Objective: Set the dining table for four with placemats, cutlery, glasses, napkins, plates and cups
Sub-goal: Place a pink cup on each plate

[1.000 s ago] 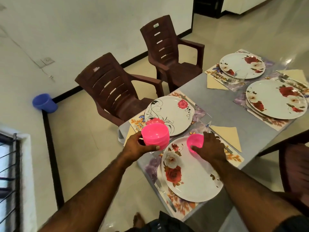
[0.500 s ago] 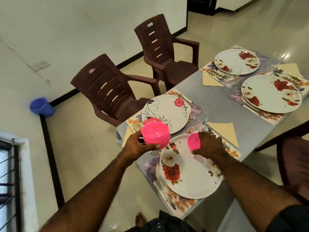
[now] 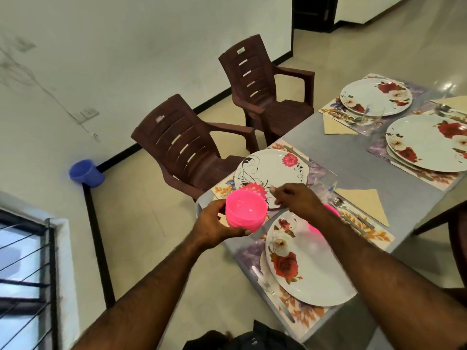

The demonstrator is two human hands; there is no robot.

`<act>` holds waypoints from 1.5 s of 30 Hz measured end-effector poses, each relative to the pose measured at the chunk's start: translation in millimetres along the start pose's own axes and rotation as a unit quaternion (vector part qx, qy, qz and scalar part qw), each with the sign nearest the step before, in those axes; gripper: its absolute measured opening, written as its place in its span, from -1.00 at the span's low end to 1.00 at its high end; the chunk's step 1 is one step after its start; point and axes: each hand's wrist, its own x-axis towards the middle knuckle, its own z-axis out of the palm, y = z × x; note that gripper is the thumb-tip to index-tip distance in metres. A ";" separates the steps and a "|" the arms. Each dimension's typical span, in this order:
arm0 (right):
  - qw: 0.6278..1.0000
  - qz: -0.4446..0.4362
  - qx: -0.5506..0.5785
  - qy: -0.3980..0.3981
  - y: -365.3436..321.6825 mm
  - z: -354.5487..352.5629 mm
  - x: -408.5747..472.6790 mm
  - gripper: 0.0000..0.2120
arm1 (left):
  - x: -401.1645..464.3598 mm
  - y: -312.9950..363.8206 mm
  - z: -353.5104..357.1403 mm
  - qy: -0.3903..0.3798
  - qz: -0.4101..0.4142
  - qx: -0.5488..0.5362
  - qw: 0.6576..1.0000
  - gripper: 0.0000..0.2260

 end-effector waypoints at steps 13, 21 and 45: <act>0.980 -0.014 -0.198 -0.015 -126.9 154.1 52.8 -0.83 | 15.8 -117.0 -119.1 0.027 0.163 0.123 0.979 -0.04; 0.985 -0.003 -0.173 0.028 -183.5 187.8 84.0 -0.87 | 43.9 -158.9 -188.6 0.080 0.164 0.055 0.982 -0.11; 0.900 0.316 -0.283 0.105 53.7 61.3 159.1 -0.66 | 234.0 -85.4 -96.6 -0.062 0.085 0.056 0.993 -0.07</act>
